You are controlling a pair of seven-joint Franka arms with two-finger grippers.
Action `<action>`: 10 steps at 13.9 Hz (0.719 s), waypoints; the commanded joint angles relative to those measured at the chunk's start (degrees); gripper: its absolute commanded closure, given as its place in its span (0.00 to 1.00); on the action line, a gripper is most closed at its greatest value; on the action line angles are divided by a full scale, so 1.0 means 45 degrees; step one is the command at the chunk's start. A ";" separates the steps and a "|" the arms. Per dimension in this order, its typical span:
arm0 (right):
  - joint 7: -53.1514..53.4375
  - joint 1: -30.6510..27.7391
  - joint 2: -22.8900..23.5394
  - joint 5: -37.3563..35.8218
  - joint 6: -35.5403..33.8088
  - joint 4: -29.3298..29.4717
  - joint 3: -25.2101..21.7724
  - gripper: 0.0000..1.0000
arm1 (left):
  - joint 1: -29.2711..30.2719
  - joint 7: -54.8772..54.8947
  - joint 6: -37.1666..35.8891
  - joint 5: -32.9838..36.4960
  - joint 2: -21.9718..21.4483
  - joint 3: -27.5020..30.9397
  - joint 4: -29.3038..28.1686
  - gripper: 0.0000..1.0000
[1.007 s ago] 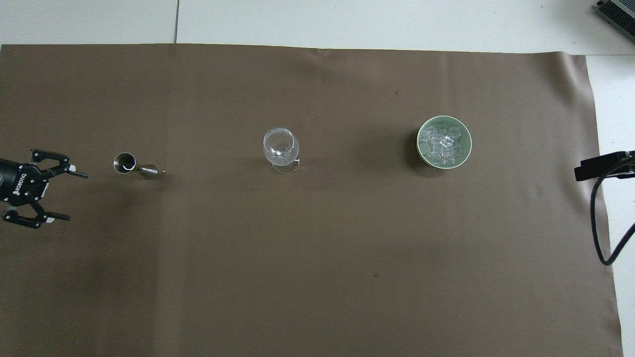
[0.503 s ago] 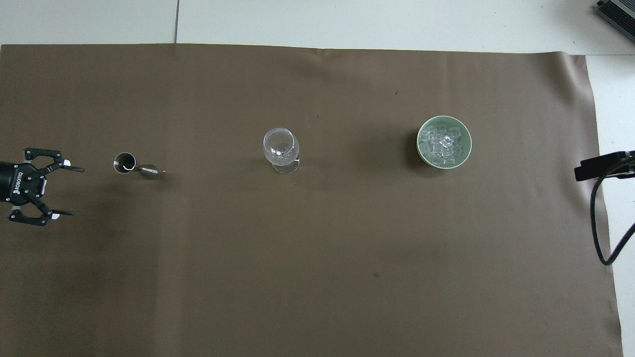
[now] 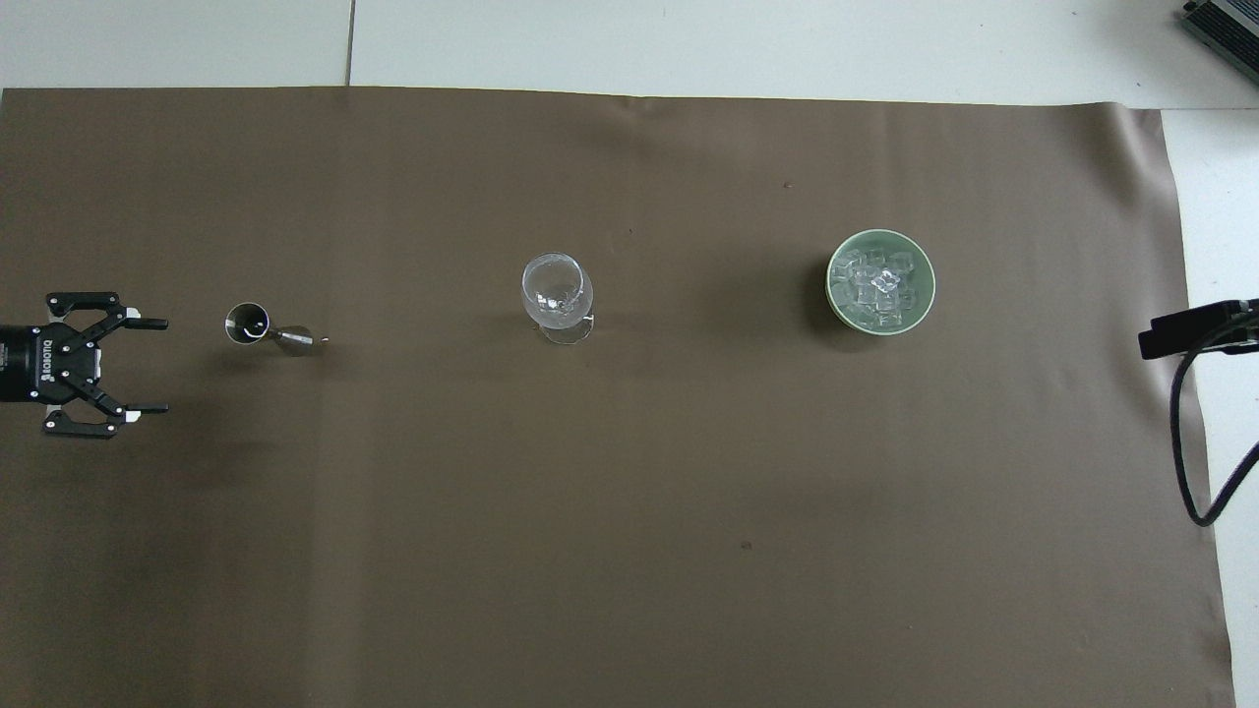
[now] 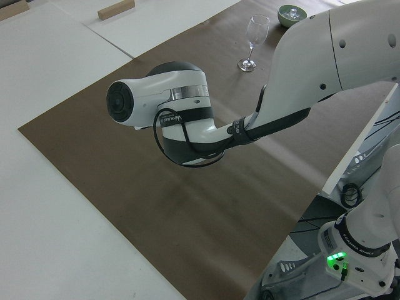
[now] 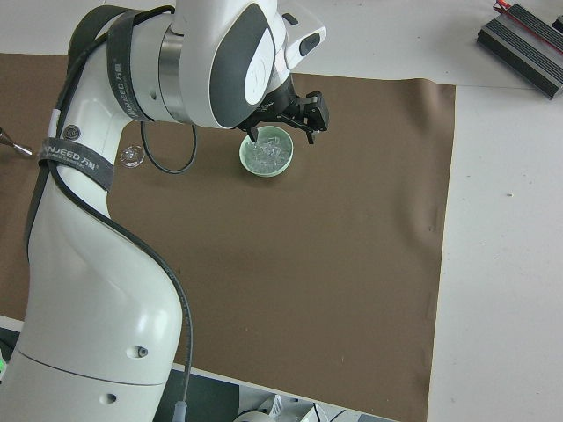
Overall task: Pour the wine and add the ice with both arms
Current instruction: 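Open the left gripper and move it toward the silver bottle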
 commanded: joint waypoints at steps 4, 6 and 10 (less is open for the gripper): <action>0.0168 -0.0080 -0.0217 0.0215 -0.0048 -0.0221 0.0038 0.00 | 0.0488 -0.0445 0.0292 -0.1816 0.0784 -0.0137 -0.0651 0.00; 0.0168 -0.0080 -0.0217 0.0215 -0.0048 -0.0221 0.0038 0.00 | 0.0468 -0.0289 0.0175 -0.1874 0.0822 -0.0234 -0.0845 0.00; 0.0168 -0.0080 -0.0217 0.0215 -0.0048 -0.0221 0.0038 0.00 | 0.0157 0.0900 0.0310 -0.2694 0.1250 -0.0293 -0.1042 0.00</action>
